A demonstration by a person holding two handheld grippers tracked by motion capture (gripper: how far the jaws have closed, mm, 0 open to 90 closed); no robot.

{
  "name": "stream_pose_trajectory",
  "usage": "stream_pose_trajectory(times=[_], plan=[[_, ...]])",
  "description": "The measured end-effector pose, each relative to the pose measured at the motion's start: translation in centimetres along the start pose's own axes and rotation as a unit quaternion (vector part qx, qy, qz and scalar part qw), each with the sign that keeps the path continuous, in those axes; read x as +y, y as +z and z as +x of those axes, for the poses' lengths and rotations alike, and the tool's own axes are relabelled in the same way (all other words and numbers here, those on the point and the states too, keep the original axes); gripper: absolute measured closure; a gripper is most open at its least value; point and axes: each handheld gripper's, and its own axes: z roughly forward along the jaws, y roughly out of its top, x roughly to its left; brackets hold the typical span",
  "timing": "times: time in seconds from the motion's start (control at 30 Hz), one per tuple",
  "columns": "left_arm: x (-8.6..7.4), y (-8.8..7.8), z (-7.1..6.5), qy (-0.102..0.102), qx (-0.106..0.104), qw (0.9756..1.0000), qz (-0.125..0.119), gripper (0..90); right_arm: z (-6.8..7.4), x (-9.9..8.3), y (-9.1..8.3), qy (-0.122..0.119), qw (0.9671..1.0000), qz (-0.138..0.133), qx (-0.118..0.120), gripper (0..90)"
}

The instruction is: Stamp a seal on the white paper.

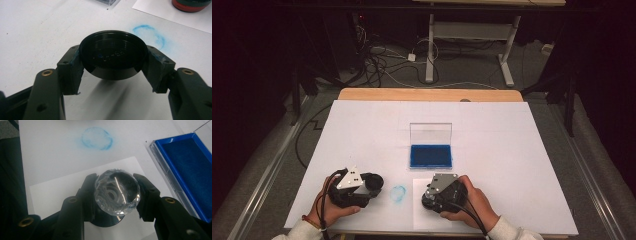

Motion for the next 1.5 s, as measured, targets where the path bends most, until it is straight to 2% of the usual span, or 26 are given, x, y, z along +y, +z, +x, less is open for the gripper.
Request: stream_pose_trajectory(times=[0.2, 0.37, 0.77, 0.93, 1.0, 1.17, 1.5], plan=[[0.0, 0.0, -0.1, 0.000, -0.002, 1.0000, 0.000, 36.8, 0.4, 0.1, 0.0, -0.013, 0.9998, 0.006, -0.010, 57.4], [0.1, 0.2, -0.3, 0.012, -0.007, 0.9999, 0.008, 36.8, 0.5, 0.2, 0.0, -0.015, 0.9998, 0.007, -0.012, 57.4], [0.2, 0.3, -0.2, 0.006, -0.003, 1.0000, 0.006, 36.8, 0.7, 0.6, 0.2, -0.020, 0.9996, 0.009, -0.018, 57.4], [0.2, 0.2, -0.1, 0.004, -0.003, 1.0000, 0.005, 36.8, 0.5, 0.5, 0.2, -0.016, 0.9998, 0.008, -0.013, 57.4], [0.1, 0.2, -0.1, 0.004, -0.003, 1.0000, 0.002, 36.8, 0.4, 0.4, 0.1, -0.009, 0.9999, 0.008, -0.008, 57.3], [0.1, 0.0, 0.0, 0.002, -0.001, 1.0000, 0.000, 36.8, -0.5, 0.2, -0.3, 0.025, 0.9996, -0.005, 0.010, 57.4], [0.1, 0.0, 0.0, 0.001, 0.002, 1.0000, 0.000, 36.8, -1.7, 0.4, -2.8, 0.043, 0.9979, -0.045, -0.020, 57.3]])
